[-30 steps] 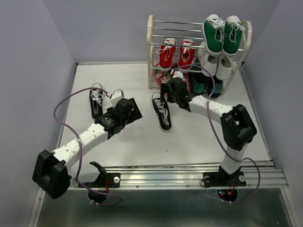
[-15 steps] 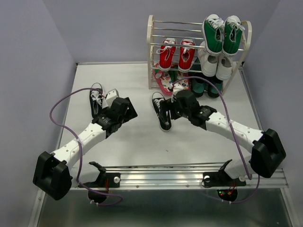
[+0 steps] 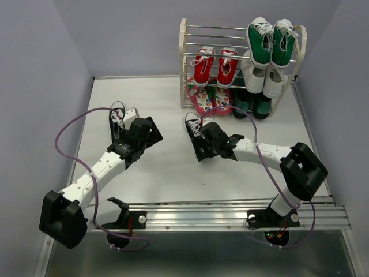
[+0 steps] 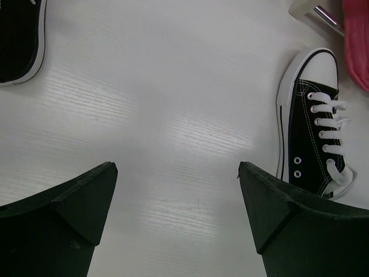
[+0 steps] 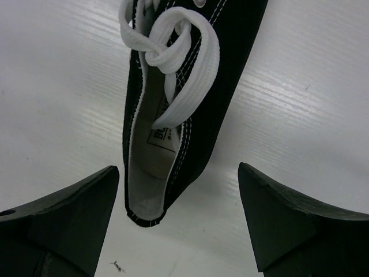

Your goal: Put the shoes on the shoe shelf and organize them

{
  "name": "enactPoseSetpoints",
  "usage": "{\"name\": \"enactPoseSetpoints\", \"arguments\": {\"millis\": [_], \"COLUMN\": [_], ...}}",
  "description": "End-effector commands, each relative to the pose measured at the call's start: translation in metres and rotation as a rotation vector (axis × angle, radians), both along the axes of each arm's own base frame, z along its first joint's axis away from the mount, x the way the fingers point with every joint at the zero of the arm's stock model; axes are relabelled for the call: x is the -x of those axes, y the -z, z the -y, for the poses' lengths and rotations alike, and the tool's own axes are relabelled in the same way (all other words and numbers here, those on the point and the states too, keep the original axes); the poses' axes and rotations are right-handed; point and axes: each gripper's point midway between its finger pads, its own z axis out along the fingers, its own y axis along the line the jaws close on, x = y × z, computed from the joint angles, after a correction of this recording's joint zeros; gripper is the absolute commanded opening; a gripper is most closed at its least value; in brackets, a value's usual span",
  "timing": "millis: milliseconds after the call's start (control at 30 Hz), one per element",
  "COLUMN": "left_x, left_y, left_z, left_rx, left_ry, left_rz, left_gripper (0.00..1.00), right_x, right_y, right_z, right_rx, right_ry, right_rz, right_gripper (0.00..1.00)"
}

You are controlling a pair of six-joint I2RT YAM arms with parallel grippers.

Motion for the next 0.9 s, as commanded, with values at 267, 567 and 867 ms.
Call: {"name": "enactPoseSetpoints", "arguments": {"millis": [267, 567, 867], "left_x": [-0.004, -0.006, -0.010], "left_y": [-0.007, -0.004, -0.011], "left_z": [-0.007, -0.005, -0.008], "left_rx": [-0.006, -0.005, -0.009], "left_ry": [-0.010, 0.002, -0.011], "left_rz": [0.041, 0.036, 0.051], "left_gripper": [0.99, 0.99, 0.99], "right_x": [-0.030, -0.035, -0.022], "right_y": [-0.009, -0.017, -0.128], "right_z": [-0.013, -0.007, -0.011], "right_rx": [-0.026, -0.015, -0.084], "right_ry": [0.065, 0.093, -0.047], "right_rz": [0.112, 0.148, 0.401], "right_gripper": [0.52, 0.01, 0.01]}}
